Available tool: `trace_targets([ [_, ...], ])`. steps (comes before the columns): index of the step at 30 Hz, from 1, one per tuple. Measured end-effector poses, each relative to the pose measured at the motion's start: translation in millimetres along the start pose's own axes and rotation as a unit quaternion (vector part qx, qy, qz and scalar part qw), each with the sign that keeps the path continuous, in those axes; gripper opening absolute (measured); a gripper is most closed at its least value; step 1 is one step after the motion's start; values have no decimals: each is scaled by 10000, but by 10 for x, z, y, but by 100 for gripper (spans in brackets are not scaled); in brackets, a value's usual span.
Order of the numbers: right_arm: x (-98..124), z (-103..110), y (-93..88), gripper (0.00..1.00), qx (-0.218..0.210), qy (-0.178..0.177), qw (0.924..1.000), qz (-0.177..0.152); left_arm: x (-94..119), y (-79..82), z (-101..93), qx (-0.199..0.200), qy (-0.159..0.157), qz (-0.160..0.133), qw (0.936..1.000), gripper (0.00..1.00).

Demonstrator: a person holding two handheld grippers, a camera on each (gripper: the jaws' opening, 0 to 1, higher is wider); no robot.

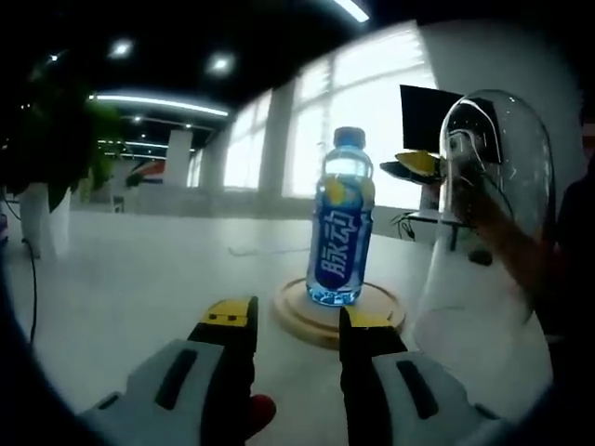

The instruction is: Open the cover put in the Mizone put the cover back on

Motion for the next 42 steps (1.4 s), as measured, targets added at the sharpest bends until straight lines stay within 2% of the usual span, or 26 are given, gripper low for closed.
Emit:
trace_targets([
  [10,226,-13,-163,24,-200,-200,9996,0,-7,22,-14,30,-91,-89,9999,28],
  [18,337,-35,-319,24,-432,-306,9986,31,-28,1,-25,-11,-158,-50,9999,28],
  [31,458,-90,-629,24,-352,-486,9977,322,-29,-20,-7,-79,-121,-13,9999,28],
  [36,511,-146,-738,24,-376,-551,9975,217,-34,-21,-5,-71,-100,-16,9999,28],
  [39,536,-183,-802,23,-566,-595,9966,72,-39,-30,-19,-86,-103,5,9999,28],
  [42,565,-203,-878,22,-660,-649,9955,196,-53,-42,-38,-151,-93,61,9998,28],
])
Point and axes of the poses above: the point that each gripper's makers call its tool centre point, and the gripper's own axes: x roughly backward along the fingers, z roughly to its left, y roughly out of its top, the point moved 10 cm from there along x, roughly backward along the fingers, and after that the axes turned 10 degrees about -x, right-handed, at the moved point
